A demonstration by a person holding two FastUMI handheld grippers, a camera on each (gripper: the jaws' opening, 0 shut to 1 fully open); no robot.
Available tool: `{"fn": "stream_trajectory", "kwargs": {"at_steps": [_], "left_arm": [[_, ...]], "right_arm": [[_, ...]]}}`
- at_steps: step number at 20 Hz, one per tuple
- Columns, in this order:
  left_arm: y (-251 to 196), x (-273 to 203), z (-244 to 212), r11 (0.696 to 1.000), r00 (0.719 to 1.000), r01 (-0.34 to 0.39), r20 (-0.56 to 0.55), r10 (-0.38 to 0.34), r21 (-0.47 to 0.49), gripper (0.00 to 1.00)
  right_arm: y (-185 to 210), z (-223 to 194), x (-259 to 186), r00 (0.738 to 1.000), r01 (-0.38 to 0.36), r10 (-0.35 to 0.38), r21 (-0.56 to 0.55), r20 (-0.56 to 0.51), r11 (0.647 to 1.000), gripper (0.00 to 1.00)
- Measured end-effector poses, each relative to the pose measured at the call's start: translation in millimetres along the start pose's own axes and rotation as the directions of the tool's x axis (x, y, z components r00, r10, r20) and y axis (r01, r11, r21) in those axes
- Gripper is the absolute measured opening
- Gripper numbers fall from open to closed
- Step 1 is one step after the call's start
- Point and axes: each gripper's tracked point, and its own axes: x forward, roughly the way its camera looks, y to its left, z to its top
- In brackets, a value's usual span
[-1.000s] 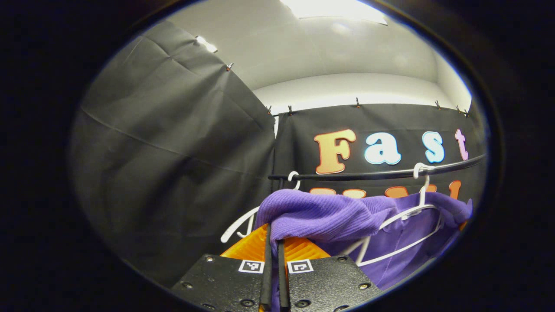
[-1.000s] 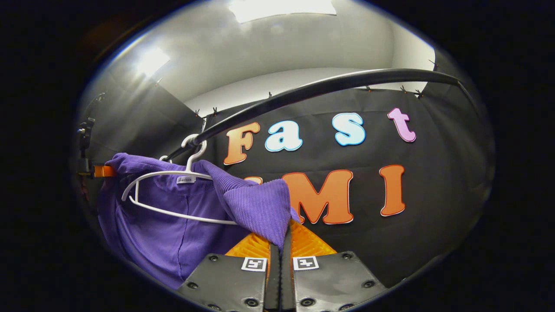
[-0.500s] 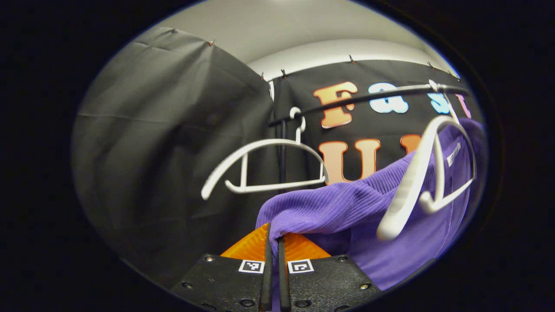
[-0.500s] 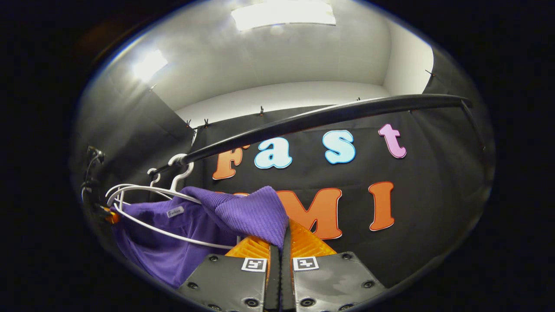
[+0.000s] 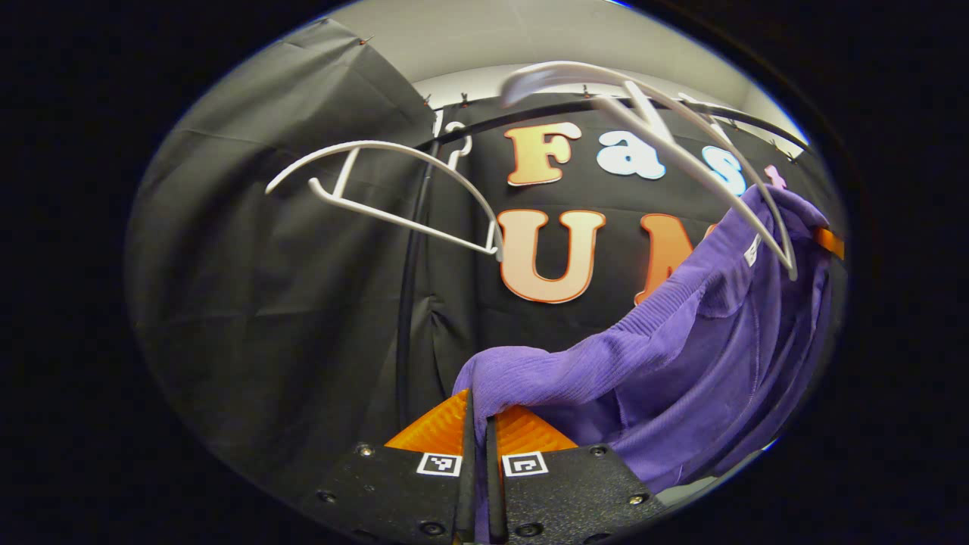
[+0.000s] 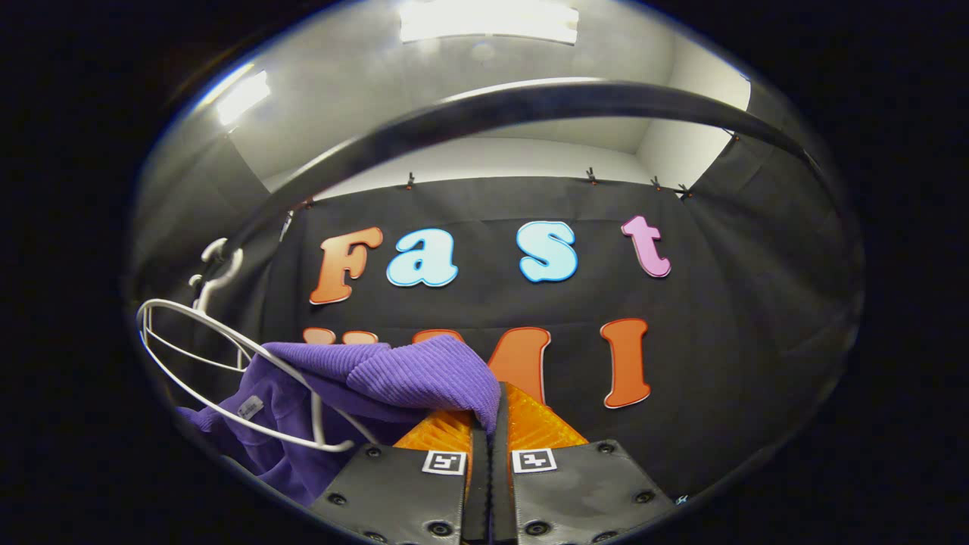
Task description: Grasp the clothes on the hanger with both hands and then place them into the laundry hamper below.
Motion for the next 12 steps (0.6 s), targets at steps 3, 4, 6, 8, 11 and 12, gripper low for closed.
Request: {"fn": "stream_trajectory", "kwargs": {"at_steps": [3,4,6,8,11,12], "left_arm": [[-14,-12,-5,0.999,0.999,0.031,0.007,-0.032,0.026,0.04],[-16,-13,-7,0.999,0.999,0.037,0.003,-0.037,0.029,0.07],[-19,-14,-15,0.998,0.999,0.047,-0.013,-0.047,0.031,0.09],[-23,-18,-23,0.998,0.998,0.056,-0.027,-0.054,0.039,0.04],[-32,-19,-21,0.995,0.996,0.087,-0.025,-0.086,0.043,0.06],[-38,-23,-18,0.994,0.995,0.094,-0.019,-0.093,0.048,0.06]], "right_arm": [[-17,-23,13,0.998,0.044,-0.045,-0.031,-0.052,0.999,0.09],[-22,-32,15,0.996,0.052,-0.055,-0.035,-0.074,0.998,0.13],[-32,-54,8,0.991,0.065,-0.071,-0.049,-0.112,0.997,0.09],[-40,-73,-1,0.985,0.071,-0.082,-0.076,-0.15,0.995,0.09],[-44,-91,-28,0.979,0.043,-0.062,-0.1,-0.195,0.994,0.09],[-45,-92,-36,0.978,0.036,-0.059,-0.117,-0.2,0.993,0.09]]}}
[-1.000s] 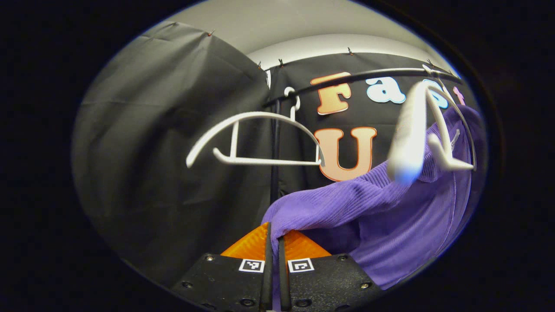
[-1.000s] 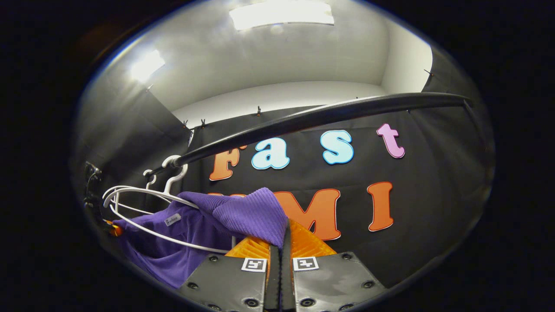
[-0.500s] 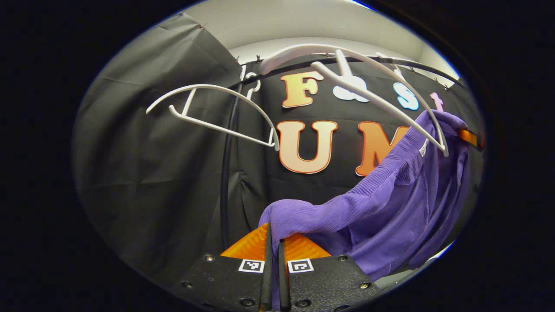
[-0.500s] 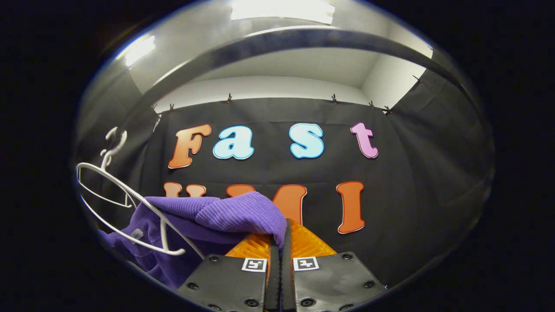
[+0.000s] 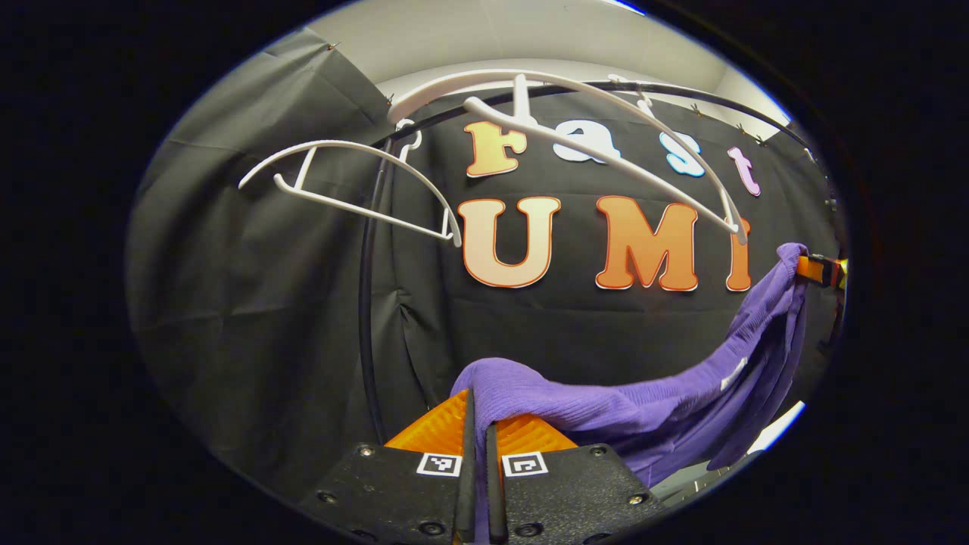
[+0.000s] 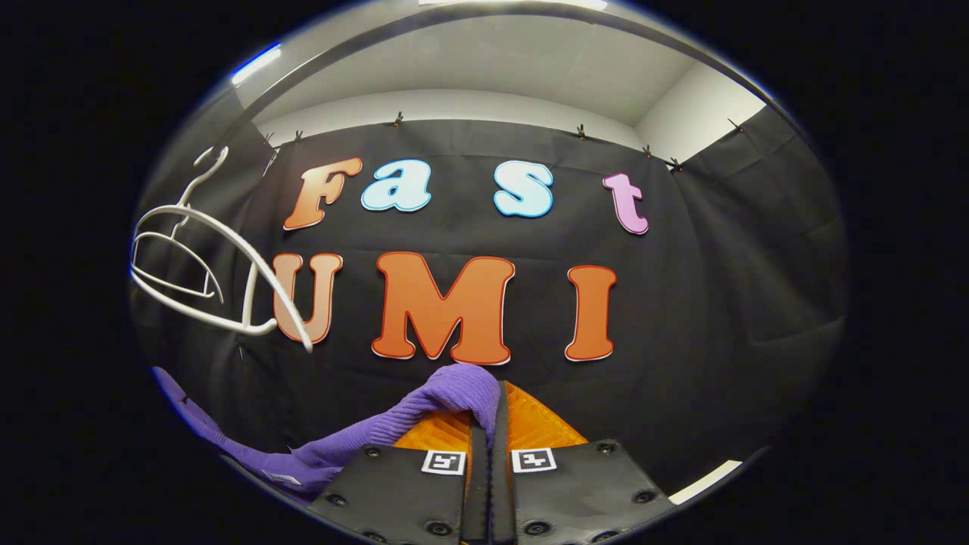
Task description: Grasp the clothes on the hanger with both hands and then place them into the laundry hamper below.
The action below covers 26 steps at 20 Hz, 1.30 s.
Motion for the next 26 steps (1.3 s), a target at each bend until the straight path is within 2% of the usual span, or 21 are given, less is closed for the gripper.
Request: {"fn": "stream_trajectory", "kwargs": {"at_steps": [3,6,7,9,10,13,14,16,17,19,20,21,23,24,26], "left_arm": [[-3,-8,11,1.0,1.0,0.011,0.023,-0.011,0.005,0.04],[1,-11,24,0.999,0.999,0.026,0.029,-0.027,0.024,0.04],[1,-15,28,0.999,0.999,0.032,0.035,-0.033,0.022,0.04],[-4,-20,37,0.999,0.998,0.044,0.05,-0.045,0.011,0.06],[-7,-23,40,0.999,0.997,0.051,0.058,-0.051,0.006,0.06],[-19,-31,48,0.997,0.994,0.071,0.079,-0.069,-0.011,0.04],[-26,-35,47,0.996,0.994,0.083,0.079,-0.081,-0.023,0.06],[-36,-36,43,0.994,0.992,0.105,0.07,-0.103,-0.026,0.07],[-41,-37,41,0.993,0.992,0.113,0.065,-0.111,-0.021,0.07],[-49,-36,35,0.991,0.99,0.132,0.05,-0.132,-0.011,0.07],[-53,-38,30,0.99,0.989,0.142,0.036,-0.141,-0.01,0.04],[-56,-39,24,0.989,0.989,0.148,0.02,-0.148,-0.016,0.06],[-66,-41,3,0.984,0.985,0.169,-0.027,-0.17,-0.05,0.06],[-74,-45,-10,0.981,0.981,0.181,-0.058,-0.185,-0.074,0.07],[-88,-50,-33,0.975,0.972,0.197,-0.111,-0.209,-0.105,0.07]], "right_arm": [[7,2,-24,0.999,-0.034,0.034,-0.031,0.0,0.999,0.09],[34,11,-46,0.992,-0.126,0.126,-0.006,0.007,0.992,0.09],[46,14,-50,0.988,-0.157,0.157,0.007,0.007,0.988,0.05],[64,14,-62,0.978,-0.209,0.209,0.027,0.0,0.977,0.05],[74,13,-67,0.972,-0.234,0.234,0.029,-0.005,0.972,0.09],[105,6,-79,0.952,-0.304,0.305,0.036,-0.022,0.952,0.05],[117,2,-83,0.944,-0.326,0.328,0.041,-0.031,0.944,0.09],[139,-7,-91,0.926,-0.371,0.373,0.05,-0.051,0.927,0.05],[147,-12,-95,0.917,-0.391,0.394,0.058,-0.061,0.919,0.09],[160,-22,-103,0.901,-0.421,0.427,0.079,-0.081,0.903,0.09],[165,-29,-106,0.894,-0.431,0.439,0.091,-0.095,0.898,0.09],[169,-36,-108,0.888,-0.436,0.446,0.101,-0.111,0.894,0.05],[178,-58,-112,0.874,-0.443,0.459,0.123,-0.158,0.888,0.05],[182,-70,-115,0.863,-0.449,0.468,0.136,-0.189,0.883,0.09],[189,-94,-124,0.84,-0.452,0.48,0.163,-0.253,0.877,0.09]]}}
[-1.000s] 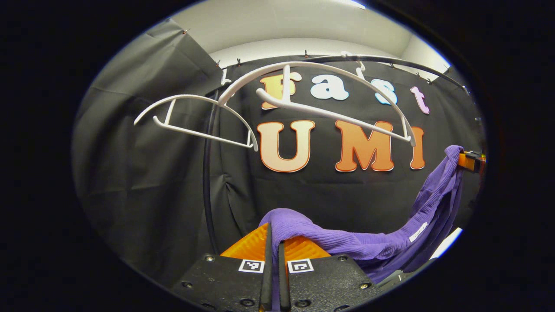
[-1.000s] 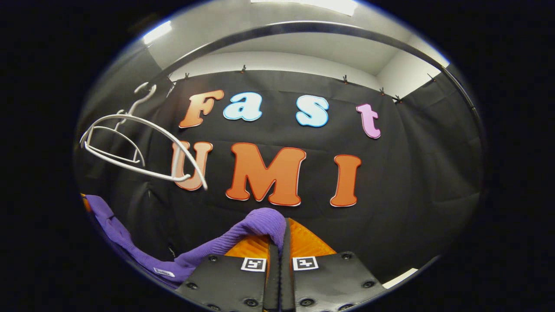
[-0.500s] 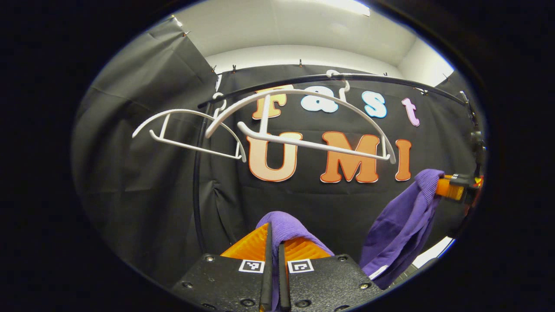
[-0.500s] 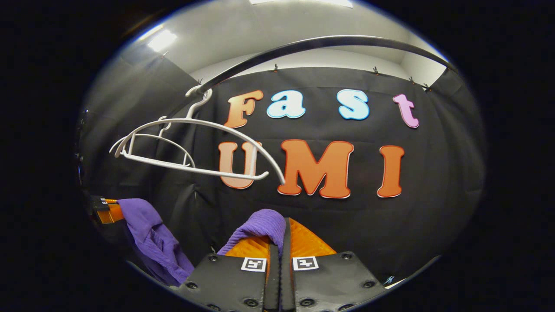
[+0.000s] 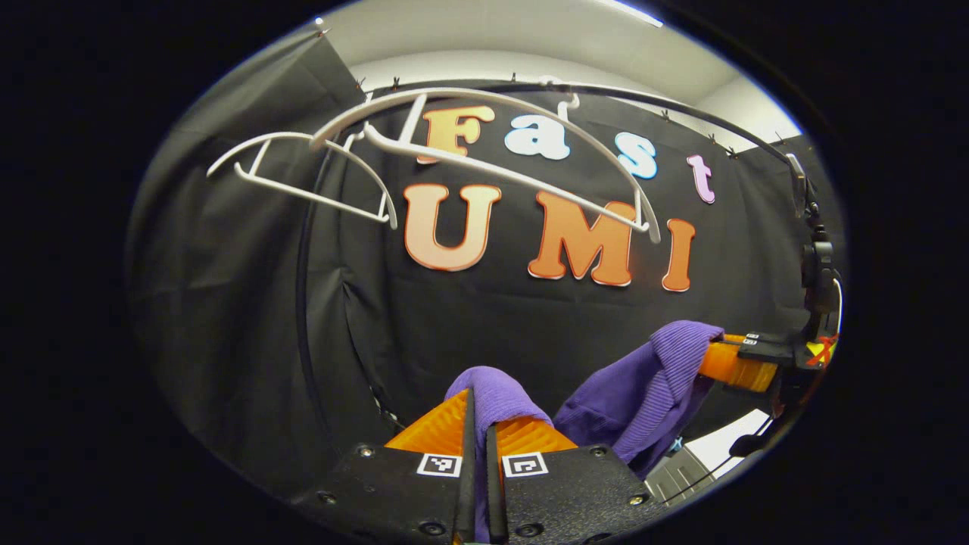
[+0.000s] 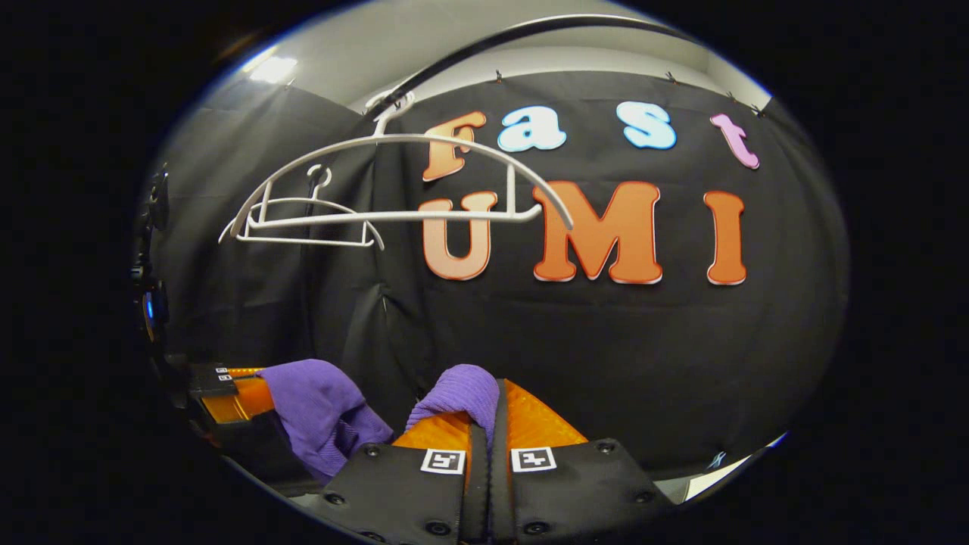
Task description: Grasp the clothes on the hanger with both hands and then place them into the laundry hamper below.
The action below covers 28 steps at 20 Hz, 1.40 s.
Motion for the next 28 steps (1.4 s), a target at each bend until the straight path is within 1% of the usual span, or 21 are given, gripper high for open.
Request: {"fn": "stream_trajectory", "kwargs": {"at_steps": [1,2,4,5,8,10,12,13,15,16,17,18,19,20,21,22,23,24,25,26,28], "left_arm": [[-7,1,-12,1.0,1.0,0.013,-0.025,-0.014,-0.009,0.05],[-14,3,-23,0.999,0.998,0.027,-0.051,-0.028,-0.018,0.09],[-27,11,-45,0.997,0.992,0.055,-0.108,-0.06,-0.046,0.09],[-32,17,-57,0.995,0.986,0.071,-0.143,-0.08,-0.066,0.06],[-52,27,-96,0.988,0.958,0.1,-0.257,-0.129,-0.121,0.07],[-59,26,-127,0.986,0.928,0.083,-0.35,-0.129,-0.143,0.07],[-75,21,-161,0.984,0.873,0.097,-0.462,-0.155,-0.147,0.07],[-83,22,-175,0.983,0.854,0.107,-0.492,-0.167,-0.148,0.07],[-94,27,-188,0.982,0.827,0.117,-0.533,-0.179,-0.148,0.07],[-99,27,-195,0.98,0.812,0.123,-0.552,-0.189,-0.155,0.07],[-103,28,-200,0.979,0.801,0.129,-0.565,-0.198,-0.16,0.08],[-103,26,-205,0.978,0.794,0.136,-0.574,-0.203,-0.157,0.08],[-103,27,-205,0.98,0.793,0.141,-0.576,-0.199,-0.143,0.08],[-99,26,-204,0.982,0.798,0.14,-0.573,-0.189,-0.128,0.09],[-96,27,-203,0.984,0.802,0.136,-0.57,-0.178,-0.117,0.1],[-91,25,-204,0.985,0.802,0.129,-0.573,-0.17,-0.111,0.11],[-89,25,-204,0.986,0.801,0.126,-0.575,-0.167,-0.11,0.19],[-89,25,-203,0.988,0.802,0.116,-0.576,-0.154,-0.102,0.27],[-86,27,-203,0.99,0.806,0.104,-0.576,-0.138,-0.092,0.45],[-82,28,-202,0.992,0.809,0.092,-0.575,-0.124,-0.084,0.62],[-78,27,-199,0.994,0.811,0.075,-0.574,-0.111,-0.085,0.97]], "right_arm": [[-1,-14,1,1.0,0.003,-0.003,0.011,-0.031,1.0,0.09],[-4,-27,2,0.998,0.01,-0.009,0.022,-0.064,1.0,0.09],[-8,-54,1,0.99,0.031,-0.024,0.051,-0.138,0.998,0.09],[-13,-68,-1,0.983,0.049,-0.037,0.064,-0.18,0.997,0.09],[-21,-119,-1,0.946,0.097,-0.059,0.106,-0.318,0.99,0.11],[-26,-154,-2,0.909,0.126,-0.061,0.134,-0.412,0.983,0.11],[-26,-195,-8,0.838,0.159,-0.047,0.161,-0.544,0.974,0.11],[-22,-214,-13,0.814,0.169,-0.038,0.173,-0.579,0.97,0.11],[-27,-233,-22,0.782,0.184,-0.046,0.16,-0.621,0.97,0.11],[-29,-238,-24,0.771,0.192,-0.045,0.164,-0.635,0.968,0.06],[-30,-239,-25,0.765,0.201,-0.043,0.175,-0.642,0.964,0.11],[-31,-240,-26,0.76,0.211,-0.045,0.18,-0.648,0.961,0.12],[-35,-242,-25,0.758,0.22,-0.049,0.185,-0.65,0.958,0.07],[-36,-240,-25,0.759,0.226,-0.045,0.197,-0.65,0.954,0.13],[-40,-239,-25,0.759,0.236,-0.051,0.202,-0.649,0.95,0.14],[-44,-239,-25,0.761,0.245,-0.055,0.208,-0.647,0.947,0.19],[-48,-241,-26,0.764,0.252,-0.058,0.215,-0.643,0.944,0.23],[-49,-239,-26,0.769,0.254,-0.057,0.224,-0.637,0.941,0.36],[-48,-235,-23,0.778,0.251,-0.051,0.235,-0.627,0.939,0.28],[-46,-232,-22,0.782,0.249,-0.05,0.237,-0.621,0.939,0.52],[-46,-231,-25,0.776,0.253,-0.064,0.217,-0.627,0.943,1.0]]}}
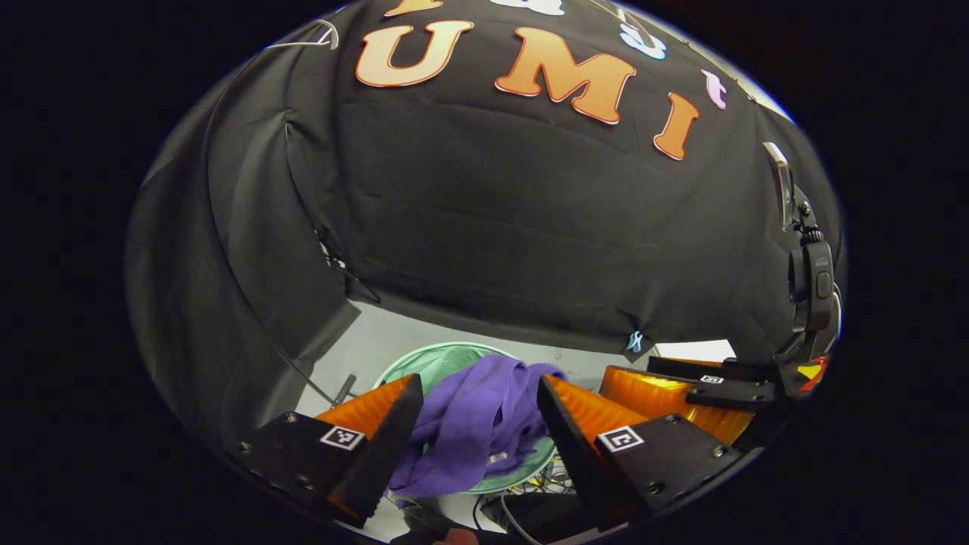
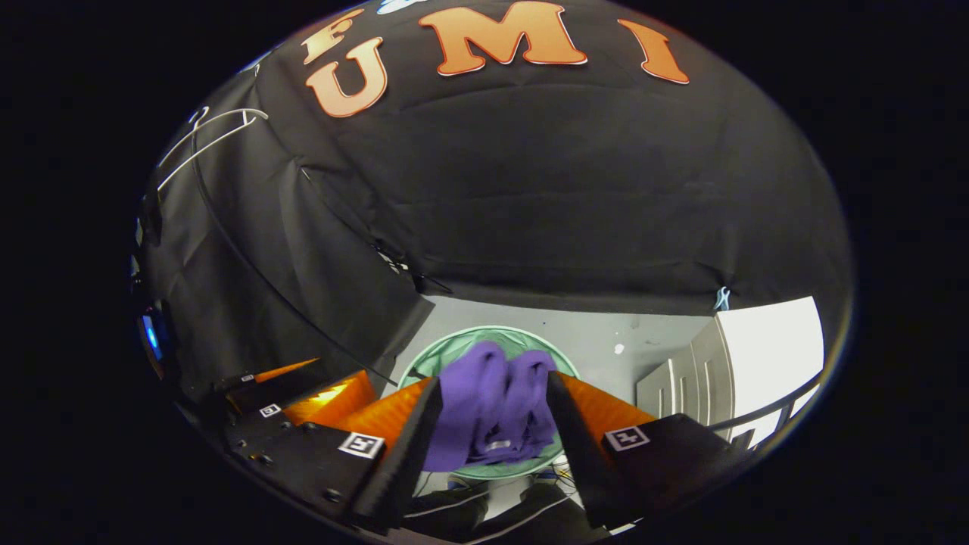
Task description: Grasp the clothes on the hanger with both hands and then place them into the laundry hamper below.
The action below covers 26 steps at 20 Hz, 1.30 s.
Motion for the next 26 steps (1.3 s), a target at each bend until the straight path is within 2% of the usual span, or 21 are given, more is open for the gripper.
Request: {"fn": "stream_trajectory", "kwargs": {"at_steps": [1,2,6,11,14,18,22,24,26], "left_arm": [[2,-2,1,1.0,1.0,-0.002,0.002,0.002,-0.007,0.97],[3,-3,4,1.0,1.0,-0.003,0.007,0.003,-0.013,0.97],[11,-28,15,1.0,0.999,0.009,0.051,-0.009,-0.002,0.97],[27,-75,65,0.999,0.984,0.035,0.176,-0.032,-0.015,0.97],[35,-104,92,0.997,0.967,0.078,0.241,-0.082,0.025,0.97],[41,-141,139,0.989,0.911,0.137,0.383,-0.149,0.06,0.95],[45,-173,168,0.989,0.864,0.116,0.482,-0.146,0.093,0.96],[41,-195,185,0.992,0.825,0.092,0.552,-0.123,0.082,0.95],[29,-218,195,0.992,0.786,0.107,0.606,-0.124,0.064,0.95]], "right_arm": [[1,-3,0,1.0,-0.004,0.004,0.001,0.0,1.0,0.95],[4,-3,-1,1.0,-0.006,0.006,0.002,0.003,1.0,0.98],[12,2,-12,0.999,0.001,0.0,-0.025,0.047,1.0,0.99],[45,37,-52,0.974,0.026,-0.015,-0.045,0.226,0.999,0.99],[70,67,-90,0.928,0.058,-0.044,-0.026,0.371,0.998,0.98],[98,96,-151,0.852,0.108,-0.079,-0.028,0.518,0.994,0.98],[108,117,-203,0.779,0.118,-0.105,0.019,0.618,0.993,0.98],[103,119,-236,0.744,0.144,-0.112,0.005,0.658,0.99,0.95],[96,122,-265,0.711,0.172,-0.115,-0.013,0.694,0.985,0.91]]}}
